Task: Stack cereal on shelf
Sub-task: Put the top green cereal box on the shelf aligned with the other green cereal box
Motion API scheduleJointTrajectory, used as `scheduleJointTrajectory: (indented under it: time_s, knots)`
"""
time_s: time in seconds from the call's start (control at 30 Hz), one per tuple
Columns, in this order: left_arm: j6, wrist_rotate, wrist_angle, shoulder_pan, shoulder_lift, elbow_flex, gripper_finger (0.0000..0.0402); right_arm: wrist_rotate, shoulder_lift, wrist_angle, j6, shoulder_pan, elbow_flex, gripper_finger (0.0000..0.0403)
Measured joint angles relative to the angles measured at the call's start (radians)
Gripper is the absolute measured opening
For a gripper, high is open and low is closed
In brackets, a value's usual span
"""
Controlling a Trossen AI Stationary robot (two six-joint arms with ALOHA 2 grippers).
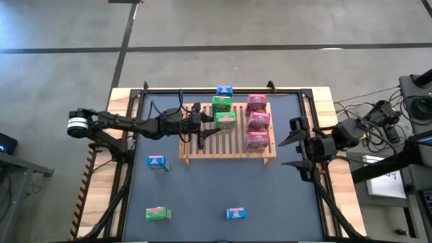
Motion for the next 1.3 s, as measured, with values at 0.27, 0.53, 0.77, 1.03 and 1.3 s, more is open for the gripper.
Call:
scheduleJointTrajectory:
  time_s: [0.27,0.53,0.77,1.03,1.3]
  knots:
    - [0.002,0.0,0.014,0.0,0.0,0.0,0.0171,0.0,0.002,-0.001,0.0,0.0,0.0,0.0228]
    - [0.003,0.022,0.074,0.0,0.03,0.0,0.0171,0.002,0.002,-0.002,0.0,0.0,0.0,0.0228]
    - [0.003,0.023,0.074,0.002,0.044,0.0,0.0171,0.002,0.002,-0.003,0.01,0.0,0.0,0.0228]
    - [0.003,0.023,0.069,0.007,0.044,0.0,0.0171,0.002,0.002,-0.013,0.009,0.0,0.0,0.0228]
    - [0.003,0.023,0.061,0.013,0.044,0.0,0.0171,0.003,0.002,-0.021,0.009,0.0,0.0,0.0228]
